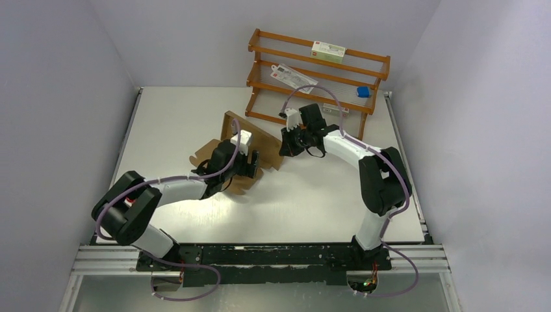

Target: Fold the paper box

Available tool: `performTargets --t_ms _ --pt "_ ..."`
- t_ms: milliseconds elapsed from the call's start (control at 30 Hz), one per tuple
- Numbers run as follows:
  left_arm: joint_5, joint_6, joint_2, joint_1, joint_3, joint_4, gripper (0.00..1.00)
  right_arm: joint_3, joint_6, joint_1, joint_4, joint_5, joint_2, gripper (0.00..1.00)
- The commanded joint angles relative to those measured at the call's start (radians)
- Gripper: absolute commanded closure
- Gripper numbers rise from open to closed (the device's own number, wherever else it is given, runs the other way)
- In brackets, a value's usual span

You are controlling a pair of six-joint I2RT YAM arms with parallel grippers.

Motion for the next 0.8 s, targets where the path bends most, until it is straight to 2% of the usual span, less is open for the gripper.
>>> performTargets --t_ms 0,167,367,600,767 --pt "-0.066 0.001 0.055 0.028 0.003 0.134 0.20 0.005 -0.035 0.021 -0.012 0.043 -0.023 1.00" --pt "-0.034 -0.061 0.146 0.056 -0.027 0.200 0.31 -0.017 -0.021 0.054 0.018 0.083 -0.050 1.00" --pt "-0.015 -0.120 0.158 0.056 -0.069 0.223 0.46 -0.074 0.049 0.112 0.109 0.189 -0.097 1.00" --pt "0.044 -0.148 0.206 0.055 -0.078 0.233 0.48 -0.180 0.160 0.174 0.236 0.308 -0.177 1.00" --pt "0.101 -0.209 0.225 0.051 -0.113 0.310 0.48 -0.290 0.284 0.204 0.410 0.366 -0.231 1.00"
